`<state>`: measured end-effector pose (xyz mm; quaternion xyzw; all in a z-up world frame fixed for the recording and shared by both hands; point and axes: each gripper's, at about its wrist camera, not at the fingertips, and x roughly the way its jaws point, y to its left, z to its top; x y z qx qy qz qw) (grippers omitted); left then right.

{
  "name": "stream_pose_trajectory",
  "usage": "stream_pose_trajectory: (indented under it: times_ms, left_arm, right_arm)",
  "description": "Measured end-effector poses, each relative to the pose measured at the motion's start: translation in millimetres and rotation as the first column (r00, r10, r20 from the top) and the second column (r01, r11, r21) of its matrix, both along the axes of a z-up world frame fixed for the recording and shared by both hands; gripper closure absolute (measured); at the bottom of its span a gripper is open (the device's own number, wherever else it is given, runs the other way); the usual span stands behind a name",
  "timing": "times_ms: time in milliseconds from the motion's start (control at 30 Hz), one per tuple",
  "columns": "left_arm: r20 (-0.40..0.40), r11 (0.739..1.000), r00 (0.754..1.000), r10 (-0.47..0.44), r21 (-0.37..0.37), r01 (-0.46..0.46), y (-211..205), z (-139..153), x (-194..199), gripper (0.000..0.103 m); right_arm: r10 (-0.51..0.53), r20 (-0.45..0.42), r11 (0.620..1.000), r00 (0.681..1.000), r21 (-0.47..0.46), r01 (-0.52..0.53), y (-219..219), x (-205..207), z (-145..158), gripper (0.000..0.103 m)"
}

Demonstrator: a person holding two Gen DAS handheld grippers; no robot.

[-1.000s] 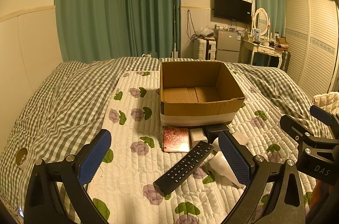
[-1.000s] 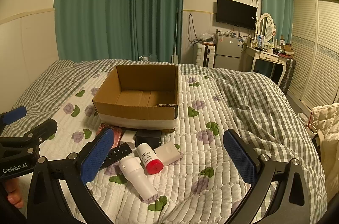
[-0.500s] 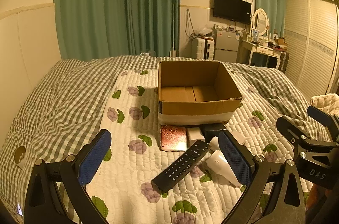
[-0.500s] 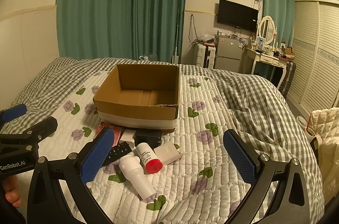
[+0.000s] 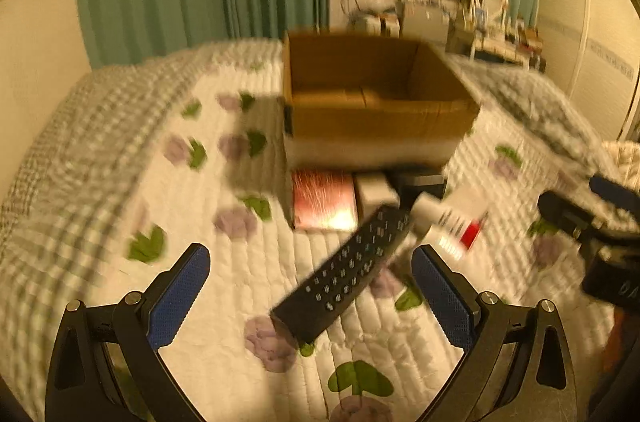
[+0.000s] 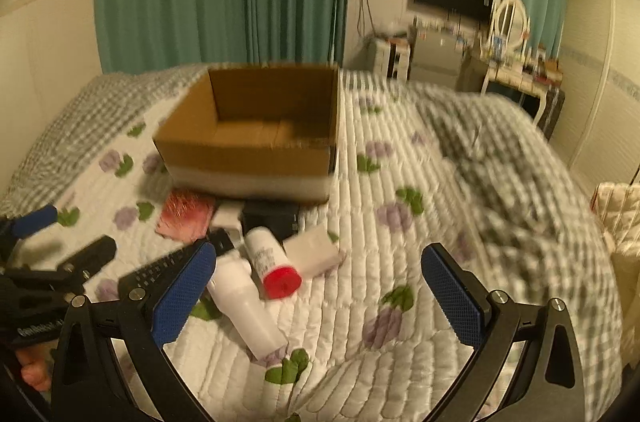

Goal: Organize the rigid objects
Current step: 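Grasp the black TV remote with the left tool while the right tool grasps the white hair dryer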

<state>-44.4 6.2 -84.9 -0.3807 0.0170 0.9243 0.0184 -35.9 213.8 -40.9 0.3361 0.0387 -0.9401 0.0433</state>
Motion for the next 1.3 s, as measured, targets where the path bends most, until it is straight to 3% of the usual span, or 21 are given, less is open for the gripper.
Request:
stream_pose_trajectory:
  times_ms: [67, 233, 333, 367, 500, 633, 700, 800, 900, 933, 1033, 1167, 1300]
  left_arm:
    - [0.051, 1.0, 0.998, -0.024, -0.018, 0.025, 7, -18, -8, 0.003]
    - [0.123, 0.994, 0.991, -0.053, -0.086, 0.064, 22, -48, -26, 0.022]
    - [0.163, 0.995, 0.984, -0.072, -0.061, 0.083, 23, -58, -37, 0.033]
    - [0.174, 0.995, 0.981, -0.083, -0.044, 0.092, 24, -60, -40, 0.04]
    - [0.165, 0.988, 0.978, -0.124, -0.075, 0.138, 31, -59, -37, 0.053]
    - [0.173, 0.987, 0.975, -0.138, -0.061, 0.15, 29, -54, -34, 0.06]
    - [0.167, 0.989, 0.976, -0.141, -0.03, 0.148, 22, -48, -32, 0.08]
    - [0.168, 0.989, 0.975, -0.144, -0.018, 0.149, 17, -41, -29, 0.08]
    - [0.175, 0.988, 0.973, -0.149, -0.001, 0.152, 14, -43, -27, 0.08]
    - [0.173, 0.988, 0.973, -0.15, 0.005, 0.152, 12, -43, -27, 0.08]
    - [0.161, 0.989, 0.976, -0.149, 0.02, 0.148, 9, -38, -25, 0.08]
    - [0.147, 0.989, 0.978, -0.146, 0.022, 0.145, 6, -32, -23, 0.088]
    - [0.142, 0.989, 0.979, -0.146, 0.026, 0.144, 5, -29, -20, 0.089]
  right_arm:
    - [-0.004, 0.044, 1.0, 0.999, -0.008, 0.005, 2, -9, -10, 0.0]
    - [-0.01, 0.139, 0.999, 0.99, -0.033, 0.015, 4, -25, -32, 0.0]
    - [-0.01, 0.173, 1.0, 0.985, -0.015, 0.013, 0, -30, -41, 0.0]
    - [-0.002, 0.178, 1.0, 0.984, -0.01, 0.004, -2, -30, -43, 0.0]
    - [0.022, 0.201, 1.0, 0.979, -0.001, -0.023, -10, -33, -49, 0.0]
    - [0.058, 0.226, 0.998, 0.972, 0.007, -0.061, -20, -34, -54, 0.001]
    - [0.088, 0.245, 0.996, 0.965, -0.003, -0.09, -26, -32, -56, 0.003]
    - [0.139, 0.308, 0.99, 0.941, -0.047, -0.131, -35, -35, -66, 0.012]
    - [0.16, 0.379, 0.987, 0.911, -0.038, -0.158, -47, -39, -81, 0.029]
    - [0.163, 0.389, 0.986, 0.907, -0.031, -0.164, -50, -39, -83, 0.037]
    - [0.185, 0.41, 0.982, 0.893, -0.041, -0.185, -60, -41, -89, 0.045]
    - [0.17, 0.409, 0.984, 0.897, -0.016, -0.179, -68, -48, -95, 0.053]
    - [0.182, 0.367, 0.982, 0.912, -0.022, -0.187, -70, -42, -87, 0.059]
